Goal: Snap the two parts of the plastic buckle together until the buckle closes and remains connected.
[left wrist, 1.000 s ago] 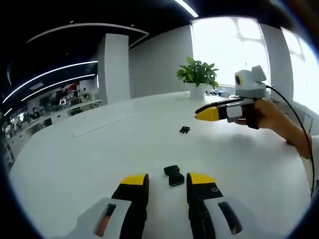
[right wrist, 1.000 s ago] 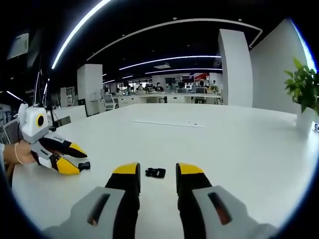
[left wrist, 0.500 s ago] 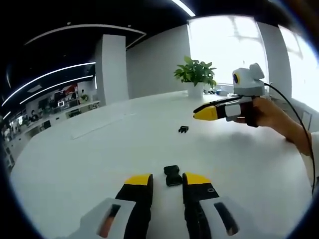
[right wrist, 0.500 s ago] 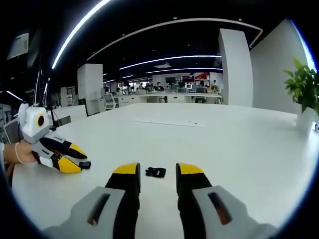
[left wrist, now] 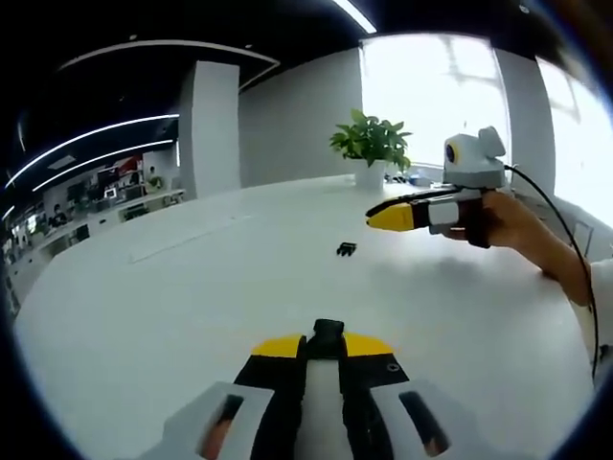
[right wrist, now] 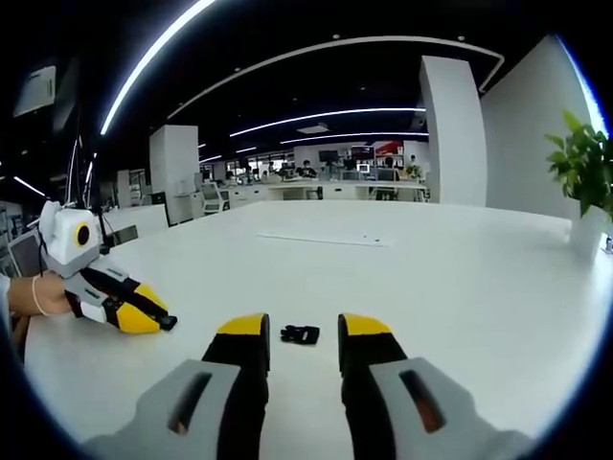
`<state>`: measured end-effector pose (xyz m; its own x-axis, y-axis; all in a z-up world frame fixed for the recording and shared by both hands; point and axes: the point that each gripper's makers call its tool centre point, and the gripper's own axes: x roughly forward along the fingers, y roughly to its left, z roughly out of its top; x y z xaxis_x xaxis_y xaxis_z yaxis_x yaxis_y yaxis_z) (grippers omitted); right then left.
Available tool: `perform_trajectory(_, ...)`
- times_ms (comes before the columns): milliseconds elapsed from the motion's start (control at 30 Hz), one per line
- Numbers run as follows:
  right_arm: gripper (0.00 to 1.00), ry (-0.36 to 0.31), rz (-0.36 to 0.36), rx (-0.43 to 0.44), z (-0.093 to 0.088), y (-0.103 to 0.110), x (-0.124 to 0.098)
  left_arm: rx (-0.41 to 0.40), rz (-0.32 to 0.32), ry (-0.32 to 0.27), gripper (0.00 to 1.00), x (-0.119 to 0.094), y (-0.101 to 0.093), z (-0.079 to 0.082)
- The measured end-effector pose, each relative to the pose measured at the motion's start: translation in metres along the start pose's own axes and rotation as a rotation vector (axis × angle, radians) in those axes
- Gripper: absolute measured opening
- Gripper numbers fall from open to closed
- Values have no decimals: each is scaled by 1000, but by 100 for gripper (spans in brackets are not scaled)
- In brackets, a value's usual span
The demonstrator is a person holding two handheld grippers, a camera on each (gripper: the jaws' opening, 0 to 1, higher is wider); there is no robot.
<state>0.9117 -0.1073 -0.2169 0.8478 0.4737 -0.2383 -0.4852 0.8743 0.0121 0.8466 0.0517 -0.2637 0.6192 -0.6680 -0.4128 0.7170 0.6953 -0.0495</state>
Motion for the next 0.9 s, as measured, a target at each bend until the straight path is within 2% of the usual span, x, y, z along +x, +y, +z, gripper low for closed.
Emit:
perform_trajectory(467, 28, 0, 2, 4, -1, 0, 0, -19, -36, 5, 12, -3, -1, -1)
perform_trajectory(900, 28, 9, 17, 13, -5, 4, 2, 17, -67, 18, 12, -12, -4, -5)
